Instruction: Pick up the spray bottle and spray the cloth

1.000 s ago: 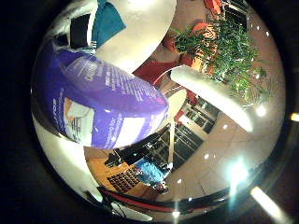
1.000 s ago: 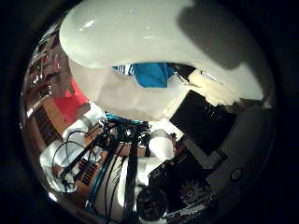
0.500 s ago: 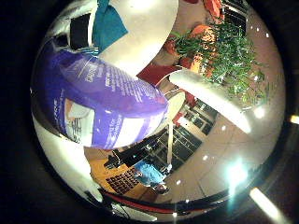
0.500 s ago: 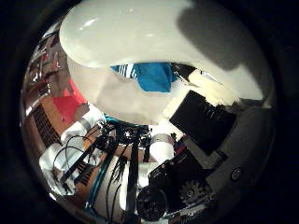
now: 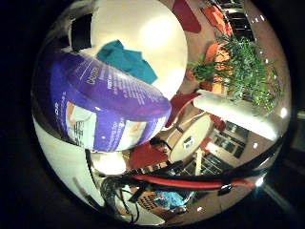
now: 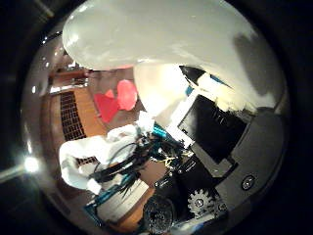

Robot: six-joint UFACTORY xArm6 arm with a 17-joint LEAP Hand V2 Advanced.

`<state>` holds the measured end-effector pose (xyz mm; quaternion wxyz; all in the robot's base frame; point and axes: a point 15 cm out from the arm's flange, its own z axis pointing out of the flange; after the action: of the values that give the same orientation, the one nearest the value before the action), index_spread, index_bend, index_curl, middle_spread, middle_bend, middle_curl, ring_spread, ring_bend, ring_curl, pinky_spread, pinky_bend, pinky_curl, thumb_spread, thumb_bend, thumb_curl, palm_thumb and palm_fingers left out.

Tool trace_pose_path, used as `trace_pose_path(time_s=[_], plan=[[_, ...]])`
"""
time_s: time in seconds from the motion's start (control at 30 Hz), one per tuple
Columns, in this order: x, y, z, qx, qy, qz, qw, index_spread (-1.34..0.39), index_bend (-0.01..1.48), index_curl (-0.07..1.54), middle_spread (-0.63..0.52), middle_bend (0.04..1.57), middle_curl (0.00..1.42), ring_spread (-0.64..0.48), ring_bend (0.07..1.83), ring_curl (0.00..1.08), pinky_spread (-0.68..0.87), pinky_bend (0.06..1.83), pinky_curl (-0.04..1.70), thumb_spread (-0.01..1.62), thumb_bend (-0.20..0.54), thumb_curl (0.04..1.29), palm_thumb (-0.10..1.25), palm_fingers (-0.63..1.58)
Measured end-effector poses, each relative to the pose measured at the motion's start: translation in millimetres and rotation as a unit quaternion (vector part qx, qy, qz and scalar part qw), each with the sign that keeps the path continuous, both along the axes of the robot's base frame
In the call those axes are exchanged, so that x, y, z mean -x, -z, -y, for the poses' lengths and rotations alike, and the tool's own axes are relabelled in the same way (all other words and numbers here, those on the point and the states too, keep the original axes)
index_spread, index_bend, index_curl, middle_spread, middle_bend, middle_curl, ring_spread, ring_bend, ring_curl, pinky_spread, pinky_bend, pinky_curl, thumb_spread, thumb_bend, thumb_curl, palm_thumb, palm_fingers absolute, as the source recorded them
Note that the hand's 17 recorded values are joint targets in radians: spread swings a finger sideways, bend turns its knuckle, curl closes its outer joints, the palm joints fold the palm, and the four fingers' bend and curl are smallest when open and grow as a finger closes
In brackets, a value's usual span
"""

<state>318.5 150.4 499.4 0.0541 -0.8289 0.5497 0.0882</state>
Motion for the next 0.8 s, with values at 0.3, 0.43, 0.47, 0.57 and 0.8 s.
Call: trace_pose_path(time_s=[0.3, 0.43, 0.47, 0.57, 0.8], plan=[[-27, -31, -83, -0.203, 0.008, 0.033, 0.979, -0.2, 1.16, 0.72, -0.1, 1.38, 0.64, -0.16, 1.48, 0.59, -0.24, 1.01, 1.33, 1.01, -0.013, 0.73, 1.03, 1.18], [-40, -9, -102, -0.267, 0.032, 0.033, 0.962, -0.2, 1.16, 0.72, -0.1, 1.38, 0.64, -0.16, 1.47, 0.59, -0.24, 1.01, 1.33, 1.01, -0.011, 0.73, 1.04, 1.19], [-43, 2, -104, -0.278, 0.039, 0.031, 0.959, -0.2, 1.16, 0.72, -0.1, 1.38, 0.64, -0.16, 1.47, 0.59, -0.24, 1.01, 1.33, 1.01, -0.012, 0.73, 1.04, 1.19], [-51, 36, -111, -0.306, 0.053, 0.034, 0.95, -0.2, 1.16, 0.72, -0.1, 1.38, 0.64, -0.16, 1.47, 0.59, -0.24, 1.01, 1.33, 1.0, -0.013, 0.74, 1.05, 1.19], [-39, 103, -143, -0.365, 0.047, 0.022, 0.929, -0.2, 1.16, 0.72, -0.1, 1.38, 0.64, -0.16, 1.48, 0.59, -0.22, 1.01, 1.34, 0.99, -0.013, 0.74, 1.05, 1.18]])
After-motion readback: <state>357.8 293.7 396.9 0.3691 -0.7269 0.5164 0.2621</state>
